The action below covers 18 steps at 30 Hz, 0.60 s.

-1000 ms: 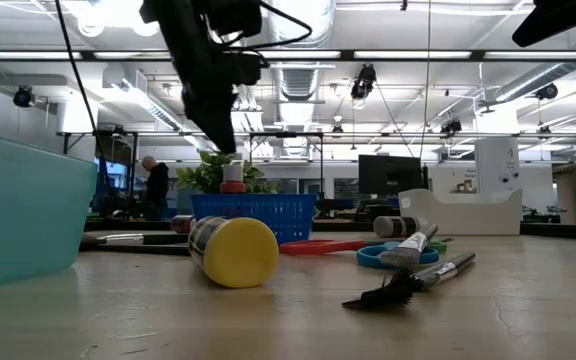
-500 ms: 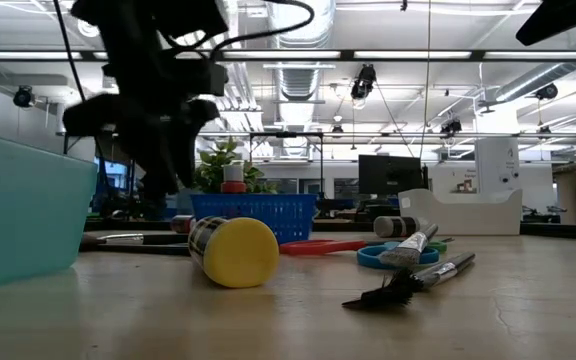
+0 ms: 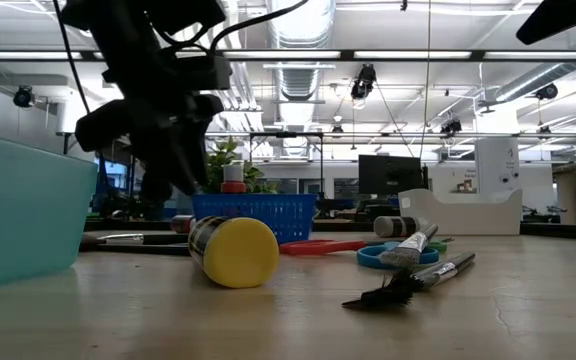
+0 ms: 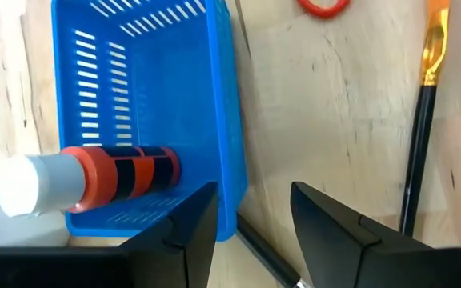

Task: Pick & Place Paint Supplies
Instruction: Put the yellow paint into the blue bin

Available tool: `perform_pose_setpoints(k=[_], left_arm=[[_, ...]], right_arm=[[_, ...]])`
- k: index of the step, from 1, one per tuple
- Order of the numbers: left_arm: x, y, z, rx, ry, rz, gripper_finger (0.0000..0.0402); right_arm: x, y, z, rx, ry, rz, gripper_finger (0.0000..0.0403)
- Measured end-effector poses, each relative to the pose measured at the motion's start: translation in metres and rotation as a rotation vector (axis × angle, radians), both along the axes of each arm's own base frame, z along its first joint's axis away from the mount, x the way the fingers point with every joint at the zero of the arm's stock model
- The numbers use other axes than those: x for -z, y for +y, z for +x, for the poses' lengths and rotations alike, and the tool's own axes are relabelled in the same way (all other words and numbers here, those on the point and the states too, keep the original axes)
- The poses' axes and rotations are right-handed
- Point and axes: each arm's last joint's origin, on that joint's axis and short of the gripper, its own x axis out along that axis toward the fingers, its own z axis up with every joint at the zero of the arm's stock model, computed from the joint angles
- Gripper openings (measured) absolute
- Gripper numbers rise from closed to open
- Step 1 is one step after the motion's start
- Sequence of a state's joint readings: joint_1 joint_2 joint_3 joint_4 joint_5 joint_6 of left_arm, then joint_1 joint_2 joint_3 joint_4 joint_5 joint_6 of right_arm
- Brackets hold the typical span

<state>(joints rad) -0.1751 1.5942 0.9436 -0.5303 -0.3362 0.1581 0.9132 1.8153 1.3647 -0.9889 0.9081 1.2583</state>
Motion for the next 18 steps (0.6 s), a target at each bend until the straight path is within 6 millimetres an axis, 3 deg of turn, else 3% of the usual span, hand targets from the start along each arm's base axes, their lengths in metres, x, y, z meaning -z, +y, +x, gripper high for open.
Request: perform_pose_setpoints(k=[18], left_arm=[[0.0055, 0.0074, 0.0012, -0.019, -0.034, -0.020, 0.0164]], right_arm=[[0.0000, 0.0015, -0.0014, -0.008, 0.000, 0.000, 0.0305]])
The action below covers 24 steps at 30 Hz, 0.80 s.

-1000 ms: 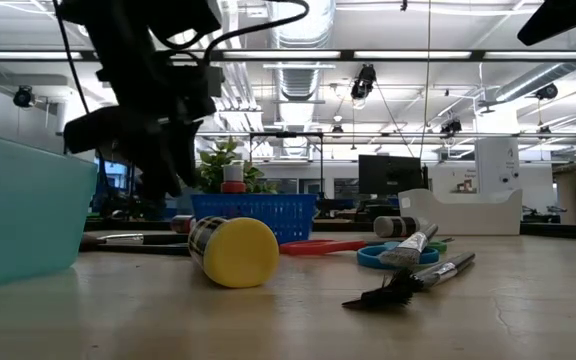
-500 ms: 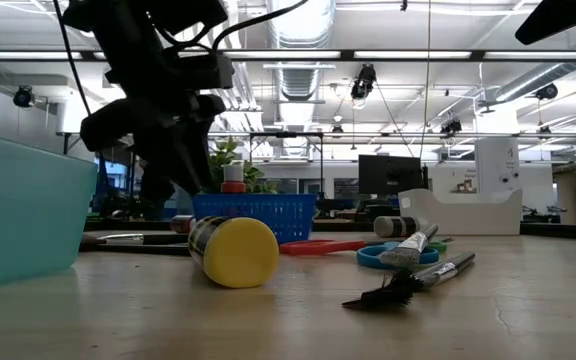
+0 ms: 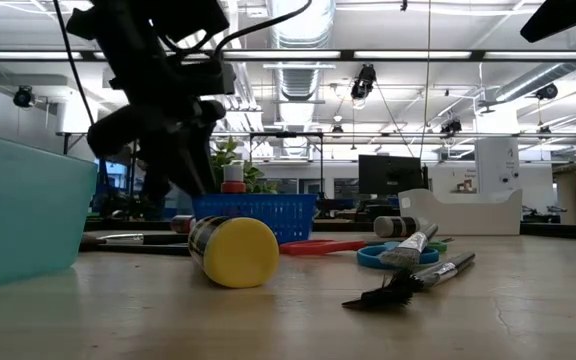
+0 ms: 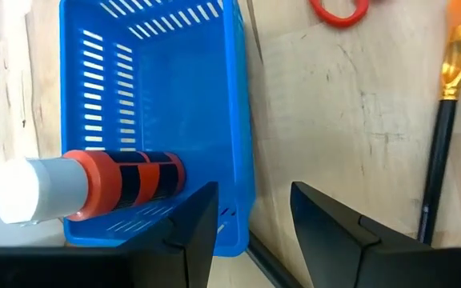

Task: Pick & Place Paint Supplies
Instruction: Put the yellow paint into the blue bin

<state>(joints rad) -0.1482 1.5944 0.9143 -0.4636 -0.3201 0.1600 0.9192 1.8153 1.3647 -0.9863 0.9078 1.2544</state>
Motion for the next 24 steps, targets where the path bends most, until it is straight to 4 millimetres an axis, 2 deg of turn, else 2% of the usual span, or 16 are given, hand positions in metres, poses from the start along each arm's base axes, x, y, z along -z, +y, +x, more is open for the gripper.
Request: perform_pose_setpoints(k=[9, 24], left_arm=[[0.014, 0.001, -0.007, 0.002, -0.003, -0.024, 0.0164], [0.013, -0.001, -0.002, 0.011, -0.057, -0.082, 0.0163]], right_arm=[[0.000, 0.000, 0.000, 0.000, 0.000, 0.000, 0.0305], [0.000, 0.000, 0.000, -0.002, 0.012, 0.009, 0.0305]])
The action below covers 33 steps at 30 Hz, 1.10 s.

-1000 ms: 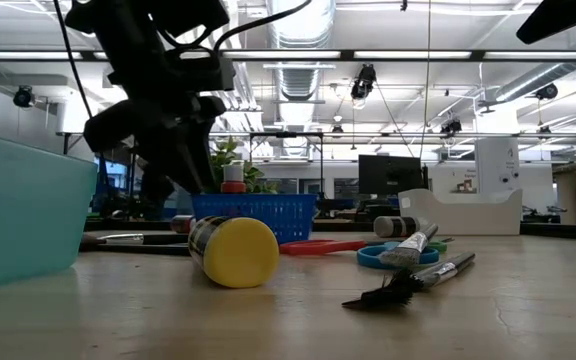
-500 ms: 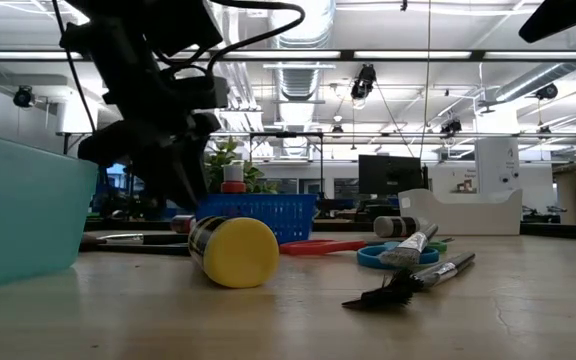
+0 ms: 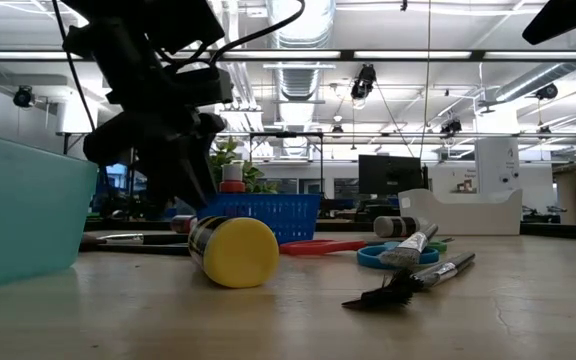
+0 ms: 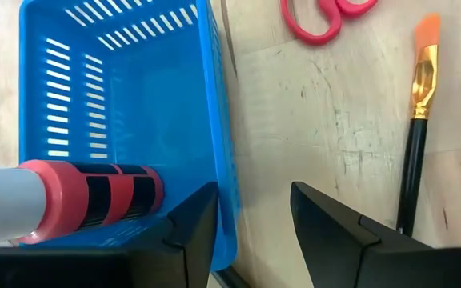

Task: Pick & Place Paint Supplies
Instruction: Put the yellow paint into the blue bin

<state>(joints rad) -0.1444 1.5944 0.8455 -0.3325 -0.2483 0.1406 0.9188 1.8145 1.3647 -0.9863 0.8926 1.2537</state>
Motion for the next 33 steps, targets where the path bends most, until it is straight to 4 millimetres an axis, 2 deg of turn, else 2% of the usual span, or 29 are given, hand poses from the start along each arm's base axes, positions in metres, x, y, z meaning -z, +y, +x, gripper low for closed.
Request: perform_pose_setpoints(k=[9, 18, 24, 29, 33], left_arm=[[-0.006, 0.002, 0.003, 0.000, -0.026, 0.100, 0.0163], [-0.029, 0.002, 0.007, -0.029, -0.062, 0.126, 0.0163], [-0.039, -0.004, 0.003, -0.016, -0.061, -0.049, 0.0163], [-0.044, -0.023, -0.001, 0.125, -0.055, -0.215, 0.0163], [-0.045, -0.040, -0.003, 0.198, -0.065, -0.240, 0.0163]], right_arm=[[0.000, 0.000, 0.000, 0.000, -0.001, 0.001, 0.0305], [0.000, 0.000, 0.000, 0.002, -0.003, 0.005, 0.0305], [0.000, 0.000, 0.000, 0.001, -0.002, 0.003, 0.0305], [0.000, 0.000, 0.000, 0.001, -0.001, 0.004, 0.0305], [0.000, 0.000, 0.000, 0.001, -0.002, 0.008, 0.0305]])
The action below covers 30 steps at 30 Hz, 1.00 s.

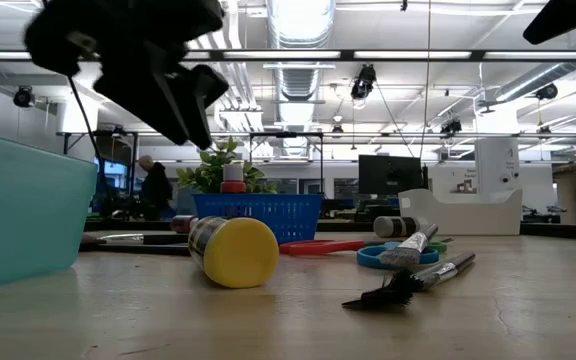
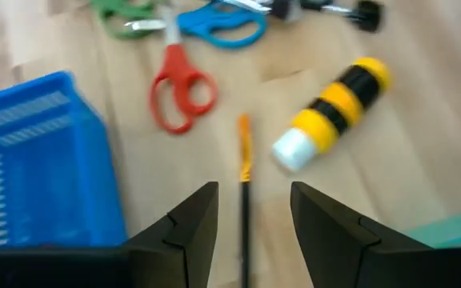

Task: Pick & Place Paint Supplies
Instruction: Put the yellow paint into the blue bin

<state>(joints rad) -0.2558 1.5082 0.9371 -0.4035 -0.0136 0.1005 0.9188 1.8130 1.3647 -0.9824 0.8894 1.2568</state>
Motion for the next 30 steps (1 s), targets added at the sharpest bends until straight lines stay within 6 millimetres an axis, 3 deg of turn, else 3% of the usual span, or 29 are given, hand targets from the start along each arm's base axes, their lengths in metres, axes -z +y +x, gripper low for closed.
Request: perform_pose_setpoints(k=[7, 14, 21, 30], left_arm=[[-0.005, -0.035, -0.003, 0.158, -0.082, -0.065, 0.0163], [-0.019, -0.071, 0.000, 0.287, -0.332, -0.059, 0.0163], [0.010, -0.084, 0.009, 0.289, -0.293, 0.047, 0.0163], [0.042, -0.104, 0.043, 0.371, -0.102, 0.181, 0.0164]], right_arm=[[0.000, 0.000, 0.000, 0.000, -0.002, 0.002, 0.0305], [0.000, 0.000, 0.000, 0.000, -0.004, 0.005, 0.0305], [0.000, 0.001, 0.001, -0.007, 0.000, 0.011, 0.0305], [-0.002, 0.001, 0.001, -0.014, -0.001, 0.012, 0.0305]])
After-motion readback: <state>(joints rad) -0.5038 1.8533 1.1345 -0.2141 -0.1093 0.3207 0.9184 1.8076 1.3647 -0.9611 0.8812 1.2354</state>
